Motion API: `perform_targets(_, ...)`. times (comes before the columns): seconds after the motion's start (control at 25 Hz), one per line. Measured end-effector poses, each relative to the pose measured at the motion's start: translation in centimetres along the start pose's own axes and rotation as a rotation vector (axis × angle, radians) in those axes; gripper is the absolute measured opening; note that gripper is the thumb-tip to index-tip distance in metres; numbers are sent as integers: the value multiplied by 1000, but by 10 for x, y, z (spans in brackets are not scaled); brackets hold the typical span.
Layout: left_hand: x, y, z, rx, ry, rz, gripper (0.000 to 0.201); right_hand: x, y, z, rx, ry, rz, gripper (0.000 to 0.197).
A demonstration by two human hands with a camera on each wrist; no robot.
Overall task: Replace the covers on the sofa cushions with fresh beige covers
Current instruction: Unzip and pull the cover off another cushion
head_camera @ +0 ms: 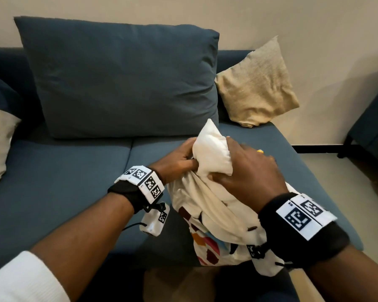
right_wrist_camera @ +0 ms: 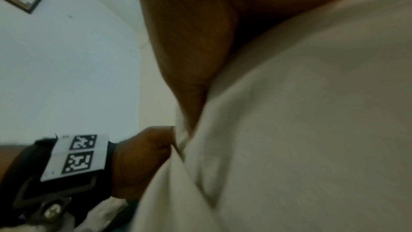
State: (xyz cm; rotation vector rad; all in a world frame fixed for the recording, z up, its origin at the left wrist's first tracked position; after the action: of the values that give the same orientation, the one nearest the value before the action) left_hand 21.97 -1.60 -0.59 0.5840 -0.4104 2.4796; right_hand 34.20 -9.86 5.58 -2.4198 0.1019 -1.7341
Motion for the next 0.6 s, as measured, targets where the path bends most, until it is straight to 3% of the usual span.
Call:
perform_targets(0.08,-2,-6,0,-23,-63,-7,47,4,-4,-9,61,-22,67,22)
perform_targets(0.12,0,-9,-2,-29,-114,5,38,4,-4,-10,76,-41,108,15)
perform_targets(0.2,3,-14,-7,-39,-204,54,29,7,0,-6,89,-138,166,23)
perform_targets(0.32,5,-22,-29,-38,-259,114,31,18,7,-8,150,-269,259,23)
perform_targets(0.4,-2,-23,-56,5,-297,63,33,24,13,-8,181,-322,289,14)
perform_targets(0.48,-13,-21,-85,52,-306,5,30,21,11,1,134,-359,221,7)
perform_targets(0.52,-16,-20,-95,89,-292,8,29,15,8,7,92,-347,123,17)
perform_targets(0.6,-13,-18,-111,154,-235,80,30,4,4,13,67,-213,-139,71)
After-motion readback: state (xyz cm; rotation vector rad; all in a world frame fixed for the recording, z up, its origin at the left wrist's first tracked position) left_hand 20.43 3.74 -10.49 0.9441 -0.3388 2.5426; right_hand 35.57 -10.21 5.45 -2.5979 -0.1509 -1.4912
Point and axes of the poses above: each hand's wrist, its own y-axis away from the middle knuckle, its own x-axis out of the back of the hand, z = x × y, the point moved 10 cm from there along -y, towards the middle knuckle, and after that the axes turned 6 degrees about -y, right-handed, at the moved point
